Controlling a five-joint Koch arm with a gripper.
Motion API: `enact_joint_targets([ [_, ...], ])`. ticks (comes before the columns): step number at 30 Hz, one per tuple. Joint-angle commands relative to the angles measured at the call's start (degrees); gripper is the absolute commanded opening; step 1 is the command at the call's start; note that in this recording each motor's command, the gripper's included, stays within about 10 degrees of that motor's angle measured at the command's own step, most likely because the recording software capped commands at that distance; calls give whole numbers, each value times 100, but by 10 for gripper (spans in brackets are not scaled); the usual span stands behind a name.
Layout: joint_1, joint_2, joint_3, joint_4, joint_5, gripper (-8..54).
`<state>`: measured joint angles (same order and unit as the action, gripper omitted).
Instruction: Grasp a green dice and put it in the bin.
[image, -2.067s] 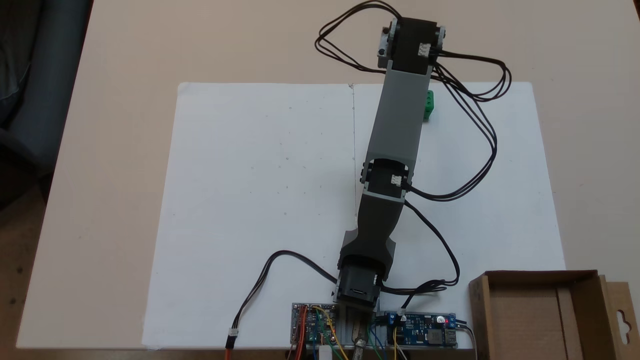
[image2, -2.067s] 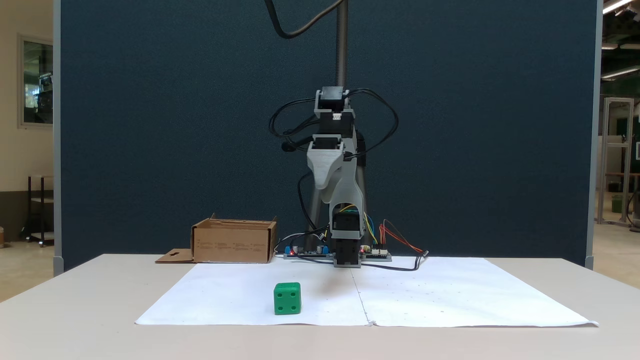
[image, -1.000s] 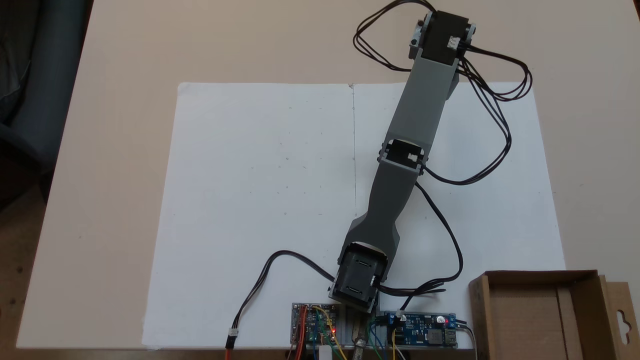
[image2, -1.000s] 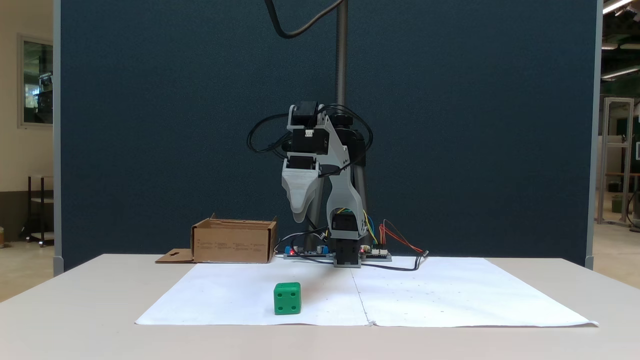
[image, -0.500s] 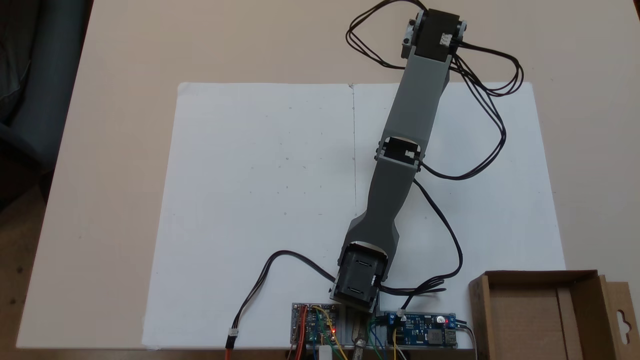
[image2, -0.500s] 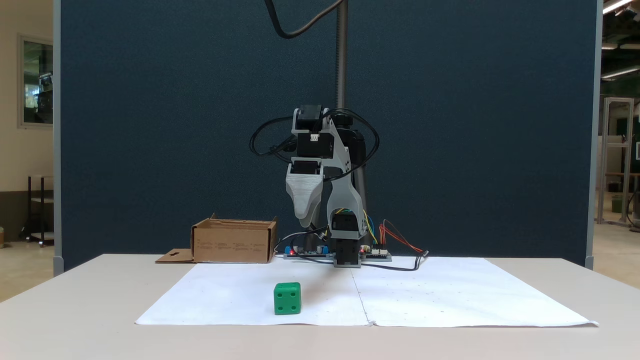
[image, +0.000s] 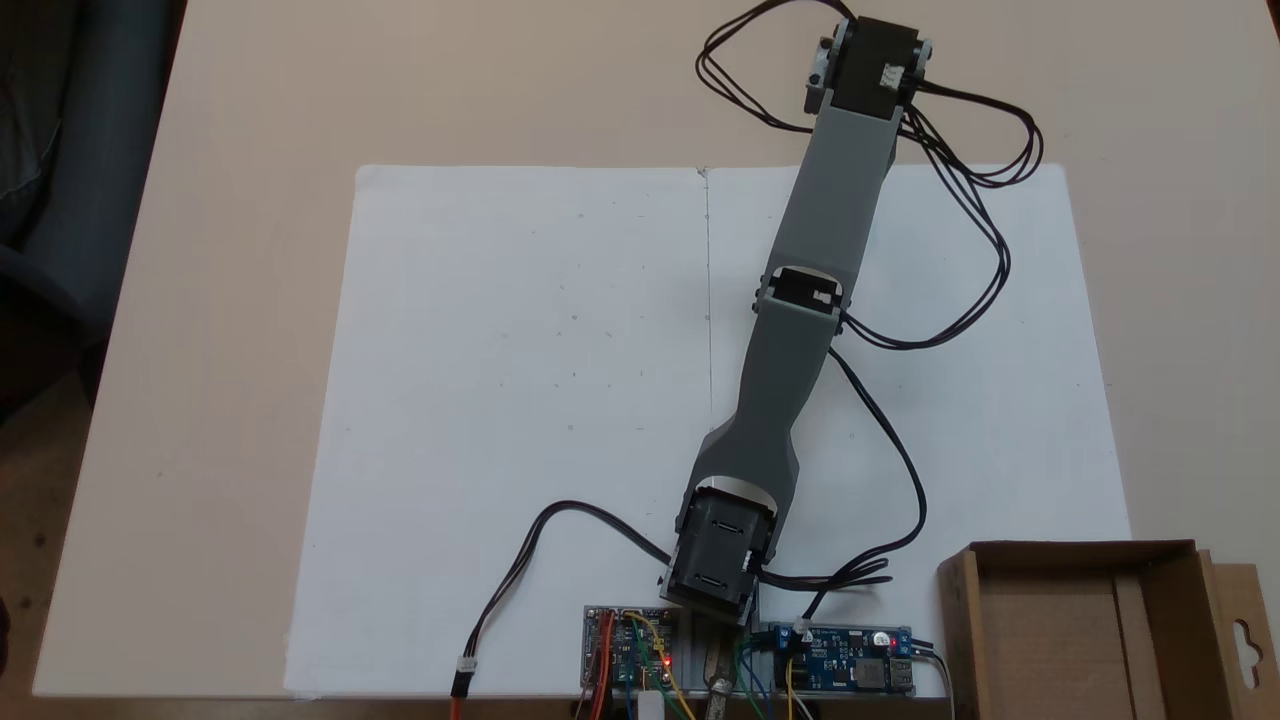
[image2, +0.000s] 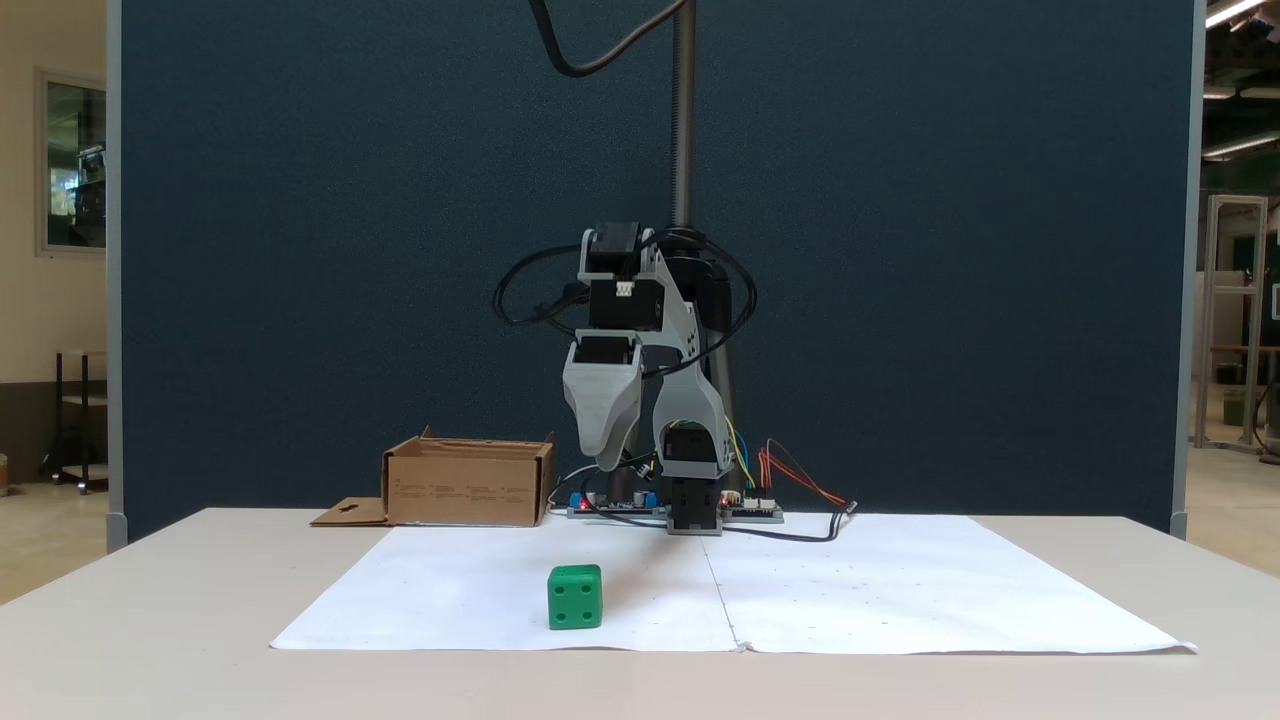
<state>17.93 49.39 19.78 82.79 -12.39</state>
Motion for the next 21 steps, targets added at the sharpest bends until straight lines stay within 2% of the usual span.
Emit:
enact_joint_targets([
  [1, 79, 79, -369, 1000, 281, 466],
  [21, 132, -721, -1081, 1000, 272, 465],
])
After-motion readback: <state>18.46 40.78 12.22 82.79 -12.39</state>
